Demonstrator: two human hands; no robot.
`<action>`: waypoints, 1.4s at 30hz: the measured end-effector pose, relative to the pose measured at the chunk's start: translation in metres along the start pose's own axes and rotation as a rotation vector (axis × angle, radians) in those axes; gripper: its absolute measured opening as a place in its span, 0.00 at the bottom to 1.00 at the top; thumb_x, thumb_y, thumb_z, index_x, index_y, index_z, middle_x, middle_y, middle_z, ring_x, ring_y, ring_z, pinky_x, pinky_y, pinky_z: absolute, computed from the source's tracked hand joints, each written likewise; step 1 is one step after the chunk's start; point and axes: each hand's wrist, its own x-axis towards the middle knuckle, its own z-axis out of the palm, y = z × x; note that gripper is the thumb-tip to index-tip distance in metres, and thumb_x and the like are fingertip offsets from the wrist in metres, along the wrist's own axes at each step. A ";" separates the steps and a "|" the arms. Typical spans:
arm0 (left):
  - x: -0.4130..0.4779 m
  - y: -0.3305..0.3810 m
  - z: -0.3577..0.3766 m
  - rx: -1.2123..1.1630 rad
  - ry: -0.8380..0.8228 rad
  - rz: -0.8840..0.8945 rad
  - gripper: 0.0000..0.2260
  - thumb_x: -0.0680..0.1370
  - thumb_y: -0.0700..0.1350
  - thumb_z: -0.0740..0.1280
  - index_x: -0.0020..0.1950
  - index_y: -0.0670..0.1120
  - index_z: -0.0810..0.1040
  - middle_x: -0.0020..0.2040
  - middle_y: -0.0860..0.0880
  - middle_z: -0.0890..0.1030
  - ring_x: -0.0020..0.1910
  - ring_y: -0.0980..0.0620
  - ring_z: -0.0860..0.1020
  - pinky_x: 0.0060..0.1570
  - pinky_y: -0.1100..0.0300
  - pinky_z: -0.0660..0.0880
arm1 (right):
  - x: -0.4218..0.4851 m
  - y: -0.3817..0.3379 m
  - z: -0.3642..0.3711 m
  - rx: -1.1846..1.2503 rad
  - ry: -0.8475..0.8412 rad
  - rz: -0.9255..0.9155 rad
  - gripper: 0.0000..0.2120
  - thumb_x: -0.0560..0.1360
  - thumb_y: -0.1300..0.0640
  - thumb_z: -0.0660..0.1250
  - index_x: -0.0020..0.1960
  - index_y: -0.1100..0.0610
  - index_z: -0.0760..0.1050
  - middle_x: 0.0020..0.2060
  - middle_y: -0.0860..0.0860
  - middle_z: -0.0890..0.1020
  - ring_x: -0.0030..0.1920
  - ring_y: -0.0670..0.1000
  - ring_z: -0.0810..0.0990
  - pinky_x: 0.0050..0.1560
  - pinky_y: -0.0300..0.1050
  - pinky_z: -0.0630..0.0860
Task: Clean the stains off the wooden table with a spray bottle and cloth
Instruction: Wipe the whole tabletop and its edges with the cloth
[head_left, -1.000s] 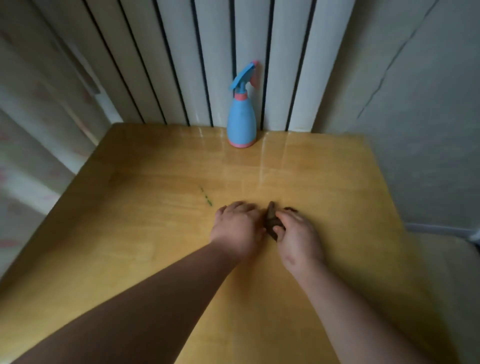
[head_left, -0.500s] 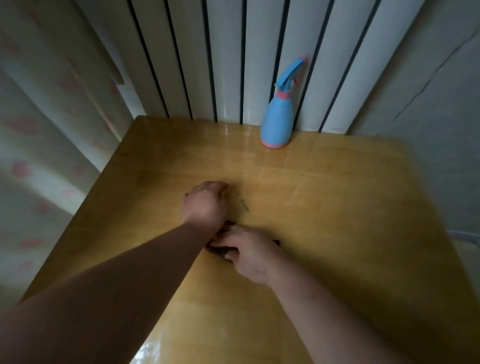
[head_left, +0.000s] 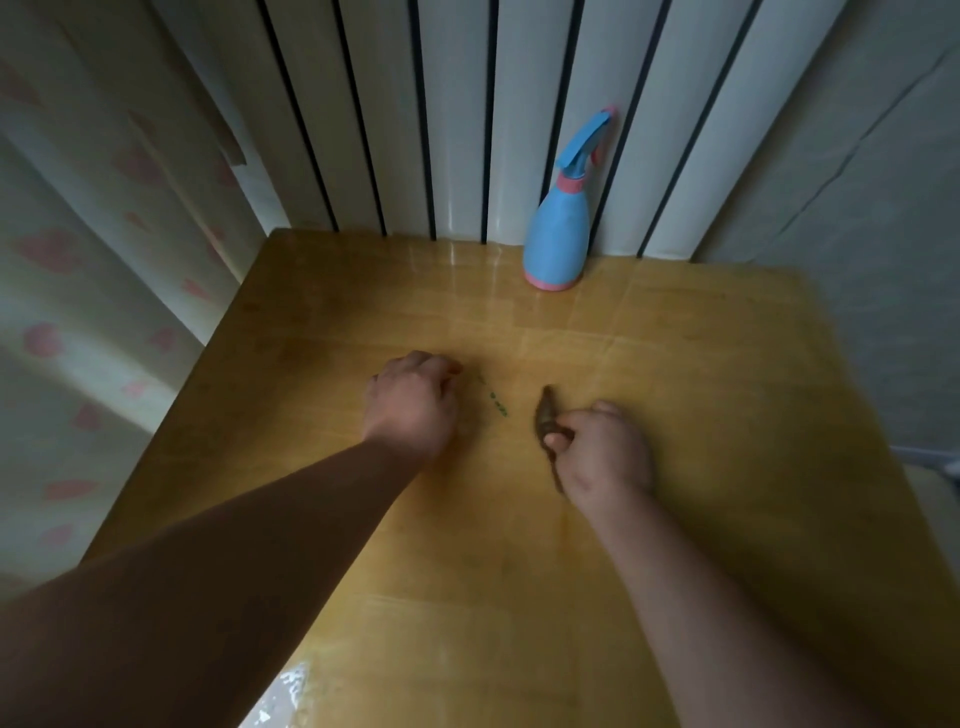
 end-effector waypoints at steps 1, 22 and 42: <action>-0.002 0.001 -0.001 -0.001 -0.007 0.006 0.14 0.82 0.48 0.59 0.66 0.52 0.77 0.63 0.50 0.77 0.64 0.46 0.71 0.64 0.51 0.66 | -0.009 -0.005 0.001 0.009 -0.062 -0.085 0.11 0.77 0.50 0.66 0.57 0.49 0.82 0.56 0.50 0.75 0.55 0.55 0.76 0.52 0.42 0.70; -0.066 0.017 0.006 0.012 -0.051 -0.025 0.13 0.80 0.48 0.61 0.63 0.52 0.79 0.60 0.48 0.79 0.60 0.44 0.75 0.61 0.49 0.71 | -0.106 0.003 -0.003 0.006 -0.413 -0.526 0.11 0.74 0.51 0.70 0.56 0.47 0.82 0.52 0.47 0.77 0.52 0.54 0.77 0.53 0.42 0.74; -0.098 0.018 -0.002 -0.364 -0.125 -0.221 0.12 0.81 0.51 0.63 0.58 0.49 0.82 0.54 0.49 0.82 0.55 0.47 0.79 0.54 0.55 0.75 | -0.109 0.010 0.009 0.644 -0.299 -0.052 0.09 0.74 0.52 0.71 0.54 0.50 0.80 0.50 0.47 0.82 0.52 0.51 0.80 0.53 0.42 0.75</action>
